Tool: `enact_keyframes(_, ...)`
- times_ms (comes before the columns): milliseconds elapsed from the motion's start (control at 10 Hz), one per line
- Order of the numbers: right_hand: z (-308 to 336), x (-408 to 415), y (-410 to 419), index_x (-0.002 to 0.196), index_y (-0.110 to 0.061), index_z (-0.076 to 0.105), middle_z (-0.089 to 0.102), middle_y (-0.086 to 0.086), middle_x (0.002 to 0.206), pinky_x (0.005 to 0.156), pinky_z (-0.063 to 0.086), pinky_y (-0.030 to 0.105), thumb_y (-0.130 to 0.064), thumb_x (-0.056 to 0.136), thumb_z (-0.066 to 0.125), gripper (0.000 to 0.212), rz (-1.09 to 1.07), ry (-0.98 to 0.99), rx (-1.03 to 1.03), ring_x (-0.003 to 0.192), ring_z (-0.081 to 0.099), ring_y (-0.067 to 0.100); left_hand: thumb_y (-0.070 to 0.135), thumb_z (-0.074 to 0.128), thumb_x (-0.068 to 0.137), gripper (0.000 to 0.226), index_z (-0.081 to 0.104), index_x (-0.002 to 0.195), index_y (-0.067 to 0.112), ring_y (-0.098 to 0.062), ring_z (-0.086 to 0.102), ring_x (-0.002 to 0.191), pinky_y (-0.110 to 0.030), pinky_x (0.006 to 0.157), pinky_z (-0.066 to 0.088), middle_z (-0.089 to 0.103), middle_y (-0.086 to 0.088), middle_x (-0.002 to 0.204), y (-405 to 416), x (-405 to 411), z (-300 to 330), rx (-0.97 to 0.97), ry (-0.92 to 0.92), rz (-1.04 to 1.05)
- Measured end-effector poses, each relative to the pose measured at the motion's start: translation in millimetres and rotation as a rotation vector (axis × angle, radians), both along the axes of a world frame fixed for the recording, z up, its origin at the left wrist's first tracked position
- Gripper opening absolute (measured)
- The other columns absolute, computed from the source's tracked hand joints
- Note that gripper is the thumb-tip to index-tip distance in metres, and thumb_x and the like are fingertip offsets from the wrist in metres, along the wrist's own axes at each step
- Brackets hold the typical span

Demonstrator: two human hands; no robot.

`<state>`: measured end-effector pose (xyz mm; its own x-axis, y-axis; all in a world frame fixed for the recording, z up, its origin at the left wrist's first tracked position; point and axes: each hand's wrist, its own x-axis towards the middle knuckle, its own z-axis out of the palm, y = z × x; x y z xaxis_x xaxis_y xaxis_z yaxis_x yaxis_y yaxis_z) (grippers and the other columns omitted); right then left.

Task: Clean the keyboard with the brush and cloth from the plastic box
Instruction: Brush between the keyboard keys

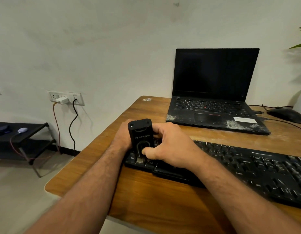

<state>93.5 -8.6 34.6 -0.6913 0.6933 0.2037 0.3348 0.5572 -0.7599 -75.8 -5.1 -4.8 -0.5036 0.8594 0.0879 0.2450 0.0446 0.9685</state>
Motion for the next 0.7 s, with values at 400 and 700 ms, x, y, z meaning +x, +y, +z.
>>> enact_keyframes(400, 6.8, 14.3, 9.4, 0.107, -0.030, 0.072, 0.075, -0.017, 0.090, 0.069, 0.050, 0.015, -0.008, 0.074, 0.079, 0.040, 0.005, 0.021, -0.084, 0.076, 0.068, -0.007, 0.032, 0.053, 0.085, 0.039, 0.058, 0.074, -0.005, -0.020, 0.054, 0.067, -0.028, 0.068, 0.048, 0.063, -0.005, 0.071, -2.8, 9.9, 14.2, -0.074, 0.315, -0.091)
enact_keyframes(700, 8.3, 11.4, 4.2, 0.104, -0.028, 0.074, 0.075, -0.011, 0.085, 0.064, 0.055, 0.020, -0.007, 0.074, 0.077, 0.037, 0.026, 0.026, -0.039, 0.064, 0.066, -0.003, 0.004, 0.057, 0.092, 0.034, 0.048, 0.061, 0.015, -0.018, 0.051, 0.064, -0.026, 0.063, 0.044, 0.052, 0.003, 0.065, -1.3, 5.0, 11.8, -0.139, 0.459, -0.092)
